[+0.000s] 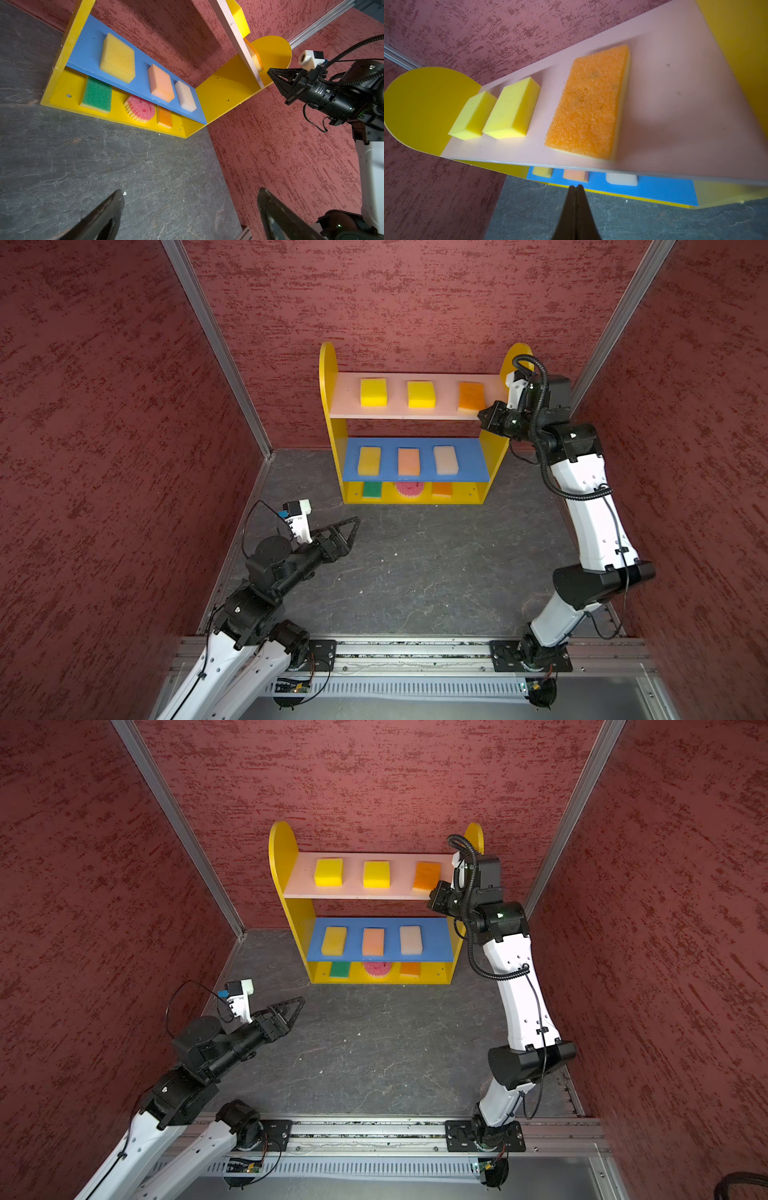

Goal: Place and organize the cleaning sponges onto the shelf

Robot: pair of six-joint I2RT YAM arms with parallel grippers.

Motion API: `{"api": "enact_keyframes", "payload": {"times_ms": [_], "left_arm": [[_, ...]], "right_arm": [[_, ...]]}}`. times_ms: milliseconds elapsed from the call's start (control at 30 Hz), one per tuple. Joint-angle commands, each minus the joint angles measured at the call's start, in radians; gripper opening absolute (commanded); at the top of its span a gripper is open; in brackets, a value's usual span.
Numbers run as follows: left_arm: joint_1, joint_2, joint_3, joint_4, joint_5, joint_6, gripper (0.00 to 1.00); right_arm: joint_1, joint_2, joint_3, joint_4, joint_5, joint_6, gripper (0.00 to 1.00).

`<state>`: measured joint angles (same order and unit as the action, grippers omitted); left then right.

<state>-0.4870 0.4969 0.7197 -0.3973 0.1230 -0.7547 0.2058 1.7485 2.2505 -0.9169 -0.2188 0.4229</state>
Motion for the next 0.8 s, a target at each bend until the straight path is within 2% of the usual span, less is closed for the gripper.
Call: {"api": "enact_keyframes", "payload": {"times_ms": [0, 767], "left_arm": [[0.008, -0.008, -0.008, -0.010, -0.010, -0.003, 1.00], [0.022, 0.008, -0.011, -0.007, -0.010, 0.001, 1.00]], "right_arm": [[0.000, 0.036, 0.063, -0.002, 0.020, -0.004, 0.00], [-0.013, 0.101, 0.117, -0.008, 0.058, -0.012, 0.00]]}}
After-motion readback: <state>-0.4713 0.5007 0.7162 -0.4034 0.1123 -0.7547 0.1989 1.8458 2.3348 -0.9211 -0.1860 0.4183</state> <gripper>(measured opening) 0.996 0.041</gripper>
